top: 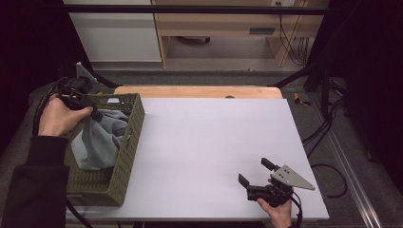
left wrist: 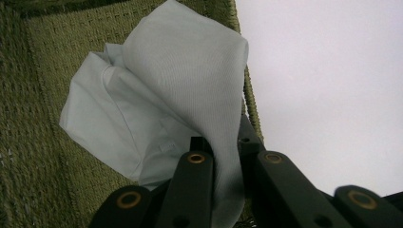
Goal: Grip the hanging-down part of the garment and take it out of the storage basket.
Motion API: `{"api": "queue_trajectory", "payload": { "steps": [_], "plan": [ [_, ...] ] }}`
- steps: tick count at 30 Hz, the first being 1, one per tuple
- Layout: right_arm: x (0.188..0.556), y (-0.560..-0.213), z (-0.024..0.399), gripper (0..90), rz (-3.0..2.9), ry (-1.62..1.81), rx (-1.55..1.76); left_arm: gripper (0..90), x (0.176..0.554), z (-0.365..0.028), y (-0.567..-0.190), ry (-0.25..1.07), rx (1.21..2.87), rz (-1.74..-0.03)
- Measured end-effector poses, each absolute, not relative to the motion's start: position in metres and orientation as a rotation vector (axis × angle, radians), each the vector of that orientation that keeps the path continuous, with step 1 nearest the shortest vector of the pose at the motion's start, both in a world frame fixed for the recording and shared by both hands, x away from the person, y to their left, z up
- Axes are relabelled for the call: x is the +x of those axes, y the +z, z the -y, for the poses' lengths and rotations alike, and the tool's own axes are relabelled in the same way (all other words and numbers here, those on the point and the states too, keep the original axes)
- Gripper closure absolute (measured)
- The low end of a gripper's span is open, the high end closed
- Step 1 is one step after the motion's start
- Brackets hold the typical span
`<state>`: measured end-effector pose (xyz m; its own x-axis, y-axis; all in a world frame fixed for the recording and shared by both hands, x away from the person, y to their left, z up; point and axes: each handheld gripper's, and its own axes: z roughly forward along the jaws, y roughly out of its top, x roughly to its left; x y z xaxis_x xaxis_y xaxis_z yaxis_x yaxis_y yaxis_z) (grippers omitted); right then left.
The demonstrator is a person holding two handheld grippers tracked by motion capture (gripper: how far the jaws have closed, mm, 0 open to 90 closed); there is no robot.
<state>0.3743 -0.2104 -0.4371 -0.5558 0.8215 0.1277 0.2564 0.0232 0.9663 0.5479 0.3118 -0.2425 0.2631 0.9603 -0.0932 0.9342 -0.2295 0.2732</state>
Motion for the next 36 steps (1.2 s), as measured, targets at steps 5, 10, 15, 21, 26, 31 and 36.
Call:
{"api": "queue_trajectory", "payload": {
  "steps": [5, 10, 15, 21, 26, 31, 36],
  "plan": [
    [0.375, -0.437, 0.210, 0.2, -1.824, 1.562, 1.101, 86.8, 0.548, -0.313, -0.241, 0.135, 2.269, -1.749],
    [0.375, -0.438, 0.208, 0.2, -1.832, 1.568, 1.108, 86.9, 0.545, -0.313, -0.237, 0.152, 2.268, -1.745],
    [0.375, -0.437, 0.206, 0.2, -1.848, 1.572, 1.096, 87.0, 0.542, -0.314, -0.230, 0.165, 2.259, -1.739],
    [0.376, -0.437, 0.205, 0.2, -1.848, 1.577, 1.103, 87.0, 0.538, -0.318, -0.216, 0.181, 2.245, -1.737],
    [0.377, -0.438, 0.206, 0.2, -1.852, 1.588, 1.103, 87.0, 0.532, -0.319, -0.193, 0.234, 2.233, -1.734],
    [0.377, -0.436, 0.204, 0.2, -1.860, 1.604, 1.094, 87.1, 0.527, -0.320, -0.178, 0.263, 2.229, -1.728],
    [0.379, -0.433, 0.200, 0.2, -1.872, 1.630, 1.069, 87.1, 0.521, -0.321, -0.159, 0.294, 2.215, -1.709]
  ]
}}
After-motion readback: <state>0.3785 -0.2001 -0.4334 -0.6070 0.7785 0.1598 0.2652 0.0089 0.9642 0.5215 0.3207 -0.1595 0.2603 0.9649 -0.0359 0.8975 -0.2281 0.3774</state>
